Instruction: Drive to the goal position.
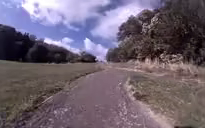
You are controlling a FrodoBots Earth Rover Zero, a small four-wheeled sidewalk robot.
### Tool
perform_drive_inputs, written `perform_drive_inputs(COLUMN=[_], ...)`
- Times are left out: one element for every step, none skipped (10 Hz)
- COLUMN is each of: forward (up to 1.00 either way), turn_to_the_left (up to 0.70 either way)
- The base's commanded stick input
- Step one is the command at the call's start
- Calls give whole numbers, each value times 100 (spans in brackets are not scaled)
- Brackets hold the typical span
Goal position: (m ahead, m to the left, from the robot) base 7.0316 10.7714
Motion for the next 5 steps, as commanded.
perform_drive_inputs(forward=[100, 100, 100, 100, 100], turn_to_the_left=[0, 0, 0, 0, -3])
